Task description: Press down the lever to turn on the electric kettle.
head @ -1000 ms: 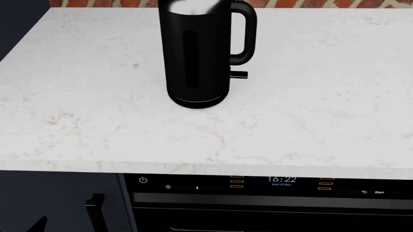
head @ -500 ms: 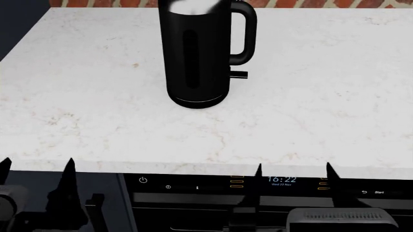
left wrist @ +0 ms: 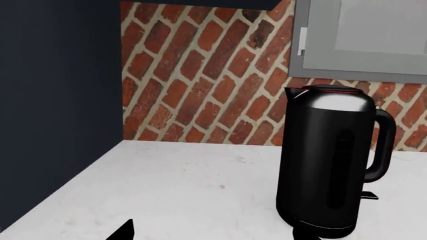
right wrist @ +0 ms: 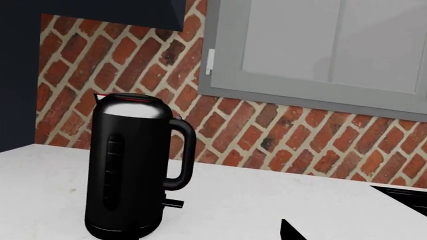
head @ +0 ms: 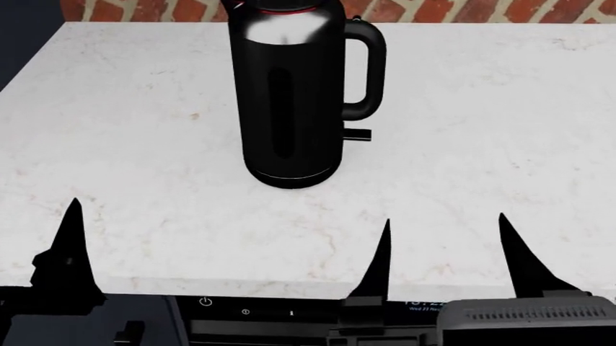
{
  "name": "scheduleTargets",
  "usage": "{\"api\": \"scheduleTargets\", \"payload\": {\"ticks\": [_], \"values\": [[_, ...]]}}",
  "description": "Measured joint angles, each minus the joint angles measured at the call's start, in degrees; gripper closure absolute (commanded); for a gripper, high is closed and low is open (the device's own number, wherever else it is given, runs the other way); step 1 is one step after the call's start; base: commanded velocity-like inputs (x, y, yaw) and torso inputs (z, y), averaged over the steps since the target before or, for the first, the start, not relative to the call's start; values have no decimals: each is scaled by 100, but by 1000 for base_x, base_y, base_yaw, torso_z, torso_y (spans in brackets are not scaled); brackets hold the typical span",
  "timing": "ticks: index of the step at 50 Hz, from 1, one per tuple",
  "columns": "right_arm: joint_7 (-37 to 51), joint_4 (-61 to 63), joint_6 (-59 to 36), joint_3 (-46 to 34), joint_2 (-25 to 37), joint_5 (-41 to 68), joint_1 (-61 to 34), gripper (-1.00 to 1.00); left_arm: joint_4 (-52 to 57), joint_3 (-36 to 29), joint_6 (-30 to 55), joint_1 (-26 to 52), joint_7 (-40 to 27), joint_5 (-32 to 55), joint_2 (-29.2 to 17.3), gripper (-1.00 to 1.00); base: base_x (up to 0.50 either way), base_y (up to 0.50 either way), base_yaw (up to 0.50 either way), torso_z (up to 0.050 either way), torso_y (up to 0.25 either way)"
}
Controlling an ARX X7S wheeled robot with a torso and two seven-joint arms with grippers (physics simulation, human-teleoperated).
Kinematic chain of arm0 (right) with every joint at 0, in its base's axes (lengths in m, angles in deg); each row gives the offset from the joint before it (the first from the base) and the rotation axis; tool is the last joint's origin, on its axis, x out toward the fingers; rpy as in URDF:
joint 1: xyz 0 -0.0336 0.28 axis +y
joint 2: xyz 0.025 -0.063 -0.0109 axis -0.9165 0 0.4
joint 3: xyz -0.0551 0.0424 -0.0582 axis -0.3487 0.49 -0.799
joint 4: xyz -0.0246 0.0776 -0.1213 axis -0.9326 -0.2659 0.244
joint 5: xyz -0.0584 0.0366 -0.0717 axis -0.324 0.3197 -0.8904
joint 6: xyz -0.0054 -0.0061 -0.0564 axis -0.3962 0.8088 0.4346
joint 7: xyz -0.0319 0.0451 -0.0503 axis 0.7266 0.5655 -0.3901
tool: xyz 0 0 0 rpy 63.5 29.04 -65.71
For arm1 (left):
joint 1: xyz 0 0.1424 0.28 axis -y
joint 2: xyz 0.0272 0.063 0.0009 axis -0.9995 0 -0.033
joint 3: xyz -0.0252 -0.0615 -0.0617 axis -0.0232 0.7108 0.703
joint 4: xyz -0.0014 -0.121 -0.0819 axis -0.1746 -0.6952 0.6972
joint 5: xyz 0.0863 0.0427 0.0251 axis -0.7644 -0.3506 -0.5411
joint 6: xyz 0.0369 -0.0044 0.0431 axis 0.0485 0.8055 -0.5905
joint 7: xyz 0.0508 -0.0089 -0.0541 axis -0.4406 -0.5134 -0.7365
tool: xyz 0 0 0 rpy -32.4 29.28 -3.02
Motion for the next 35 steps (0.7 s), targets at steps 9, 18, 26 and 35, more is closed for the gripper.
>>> {"api": "scheduleTargets", "payload": {"ticks": [9,18,26,35], "values": [[-5,12,-9,67,25,70,-10,-100,4,-10,25,44,-35,15,-20,-100,500,0,0,0,0],[3,-30,56,129,44,108,21,-100,-66,-10,-48,39,-43,-7,-28,-100,500,0,0,0,0],[38,-51,113,208,54,136,79,-100,-84,10,-91,22,-51,0,-49,-100,399,0,0,0,0],[-7,-374,176,504,78,302,29,-100,-126,37,-121,31,-60,15,-77,-100,0,0,0,0,2]]}}
